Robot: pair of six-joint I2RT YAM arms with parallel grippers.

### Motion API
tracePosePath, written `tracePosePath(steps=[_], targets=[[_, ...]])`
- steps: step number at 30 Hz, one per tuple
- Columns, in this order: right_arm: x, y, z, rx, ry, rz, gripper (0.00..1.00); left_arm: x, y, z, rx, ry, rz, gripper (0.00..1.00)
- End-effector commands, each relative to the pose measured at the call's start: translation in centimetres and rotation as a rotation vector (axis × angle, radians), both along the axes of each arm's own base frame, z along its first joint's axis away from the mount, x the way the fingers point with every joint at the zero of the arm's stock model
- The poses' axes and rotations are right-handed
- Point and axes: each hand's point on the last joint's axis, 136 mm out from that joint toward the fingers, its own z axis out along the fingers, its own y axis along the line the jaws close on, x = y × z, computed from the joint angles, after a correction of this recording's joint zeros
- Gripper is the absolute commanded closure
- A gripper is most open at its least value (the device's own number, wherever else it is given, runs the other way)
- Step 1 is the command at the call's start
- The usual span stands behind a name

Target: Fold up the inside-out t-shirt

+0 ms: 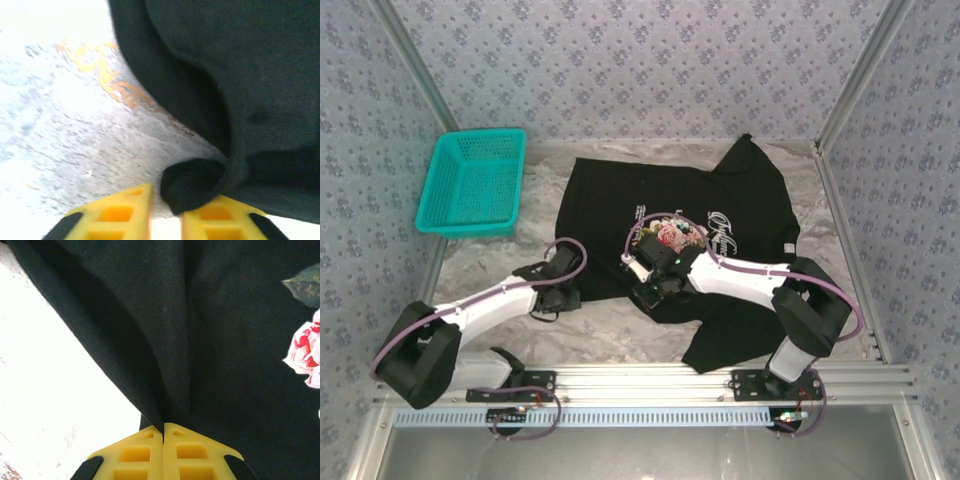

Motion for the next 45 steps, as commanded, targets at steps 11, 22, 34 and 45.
tracePosePath(steps=[11, 22, 34, 45], targets=[[0.6, -2.0, 0.5, -0.049, -0.004, -0.061, 1.00, -0.5, 3.2, 2.4, 0.011, -0.030, 0.058, 0.97], [0.9, -2.0, 0.8, -0.045, -0.003, -0.071, 1.00, 0.4, 3.8, 6.6, -0.016, -0.146, 0.078, 1.00], [-0.6, 2.3, 0.1, 0.048, 0.090, -0.005, 1.00, 0.2, 4.1, 6.9, -0.004, -0.137, 0.086, 1.00], [0.3, 2.7, 0.9, 0.052, 0.097, -0.012, 0.72, -0.2, 1.5, 3.9, -0.134, -0.004, 0.050, 1.00]])
